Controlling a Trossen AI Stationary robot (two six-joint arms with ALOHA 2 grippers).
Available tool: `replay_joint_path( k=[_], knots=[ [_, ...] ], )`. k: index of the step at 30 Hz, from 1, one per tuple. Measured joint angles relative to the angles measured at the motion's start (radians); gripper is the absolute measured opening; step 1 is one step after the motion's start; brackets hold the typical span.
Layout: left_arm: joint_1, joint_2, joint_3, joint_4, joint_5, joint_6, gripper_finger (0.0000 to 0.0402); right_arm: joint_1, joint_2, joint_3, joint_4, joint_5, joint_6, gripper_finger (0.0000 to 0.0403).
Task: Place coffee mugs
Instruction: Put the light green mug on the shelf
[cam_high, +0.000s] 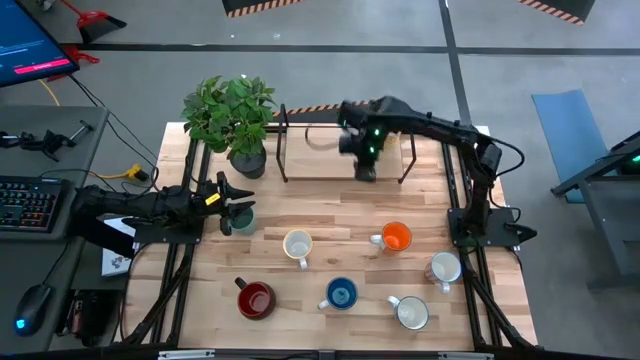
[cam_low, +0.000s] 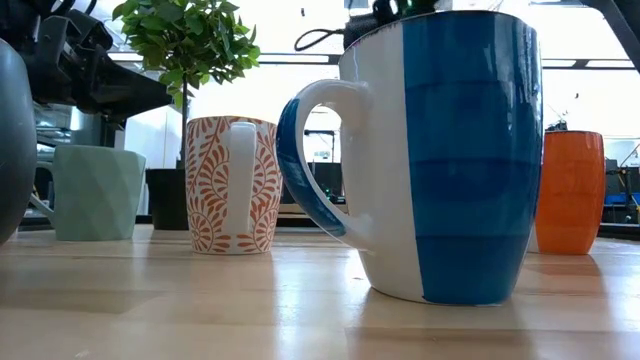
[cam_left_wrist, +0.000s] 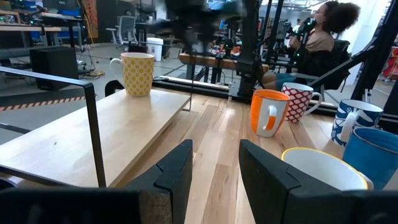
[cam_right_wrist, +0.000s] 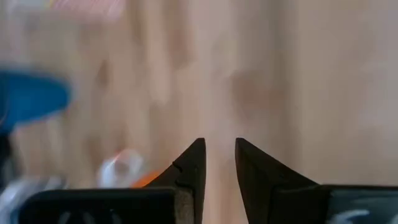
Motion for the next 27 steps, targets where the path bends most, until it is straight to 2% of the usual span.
replay_joint_path(
  k=[5, 9, 14, 20, 27],
  knots=[
    [0.0, 0.0, 0.0, 0.0, 0.0, -0.002, 0.012, 0.114, -0.052, -0.075, -0.048, 0.0, -0.021, 0.0066],
    [0.0, 0.0, 0.0, 0.0, 0.0, -0.025, 0.012, 0.161, -0.18, -0.251, 0.056, -0.006, 0.022, 0.0066],
    [0.0, 0.0, 0.0, 0.0, 0.0, -0.025, 0.012, 0.165, -0.46, -0.586, 0.33, 0.002, 0.171, 0.0066],
    [0.0, 0.0, 0.0, 0.0, -0.002, -0.02, 0.012, 0.169, -0.808, -0.967, 0.782, 0.008, 0.336, 0.0066],
    [0.0, 0.0, 0.0, 0.001, -0.003, 0.012, 0.012, 0.169, -1.057, -1.223, 1.081, 0.046, 0.407, 0.0066]
  ],
)
